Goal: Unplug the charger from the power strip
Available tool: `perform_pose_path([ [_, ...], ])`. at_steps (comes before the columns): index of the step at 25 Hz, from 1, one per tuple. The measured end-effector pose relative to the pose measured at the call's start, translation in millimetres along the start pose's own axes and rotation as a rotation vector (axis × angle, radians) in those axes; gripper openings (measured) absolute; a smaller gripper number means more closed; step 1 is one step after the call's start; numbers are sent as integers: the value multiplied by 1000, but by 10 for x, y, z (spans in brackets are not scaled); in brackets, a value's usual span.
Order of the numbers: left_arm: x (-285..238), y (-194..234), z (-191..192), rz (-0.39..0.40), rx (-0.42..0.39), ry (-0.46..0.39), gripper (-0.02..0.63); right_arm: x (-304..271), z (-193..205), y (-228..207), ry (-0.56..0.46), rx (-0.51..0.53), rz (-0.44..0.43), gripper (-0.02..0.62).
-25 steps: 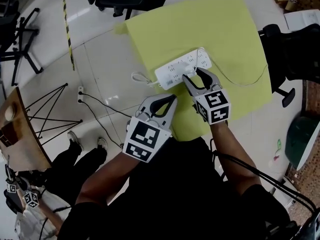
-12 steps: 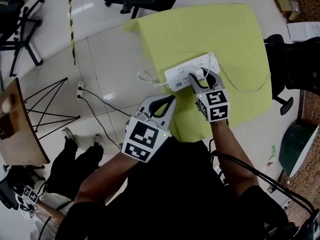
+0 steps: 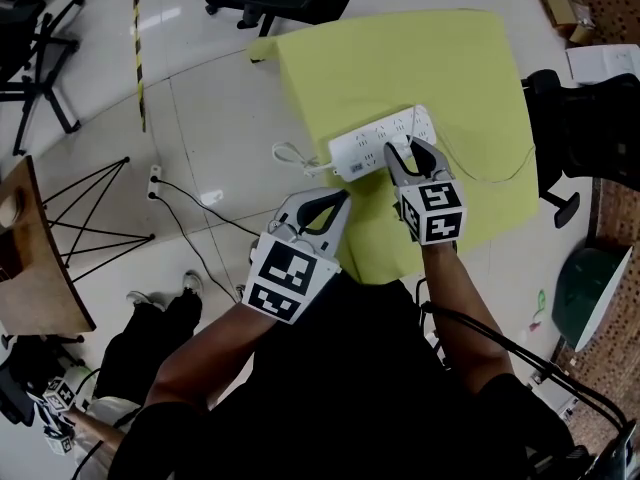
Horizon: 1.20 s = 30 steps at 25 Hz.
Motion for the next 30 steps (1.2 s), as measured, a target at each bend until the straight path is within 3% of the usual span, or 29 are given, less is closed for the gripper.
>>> perform_pose_path([
  [14,-44,-226,-19,71,-38,-41,6,621,118,-56,-1,38,50,137],
  [18,-87,-336,-67,79,-31,-71,6,868,132,-175,-17,4,51,137],
  [24,-119,-576,-123,30,-26,-84,6,1177,205,-447,-29,-13,13,137],
  [30,-284,-818,-230,-85,13,-69,6,1192,166,-821,-82,-65,-116,137],
])
Point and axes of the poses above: the fingertips, and each gripper's own axes: x backward along the fingers, y to its left, z out of its underside, the point moved 5 cm from there along x, backward along the fingers, and after that the axes turned 10 degrees about -x, right-handed, at the moved point
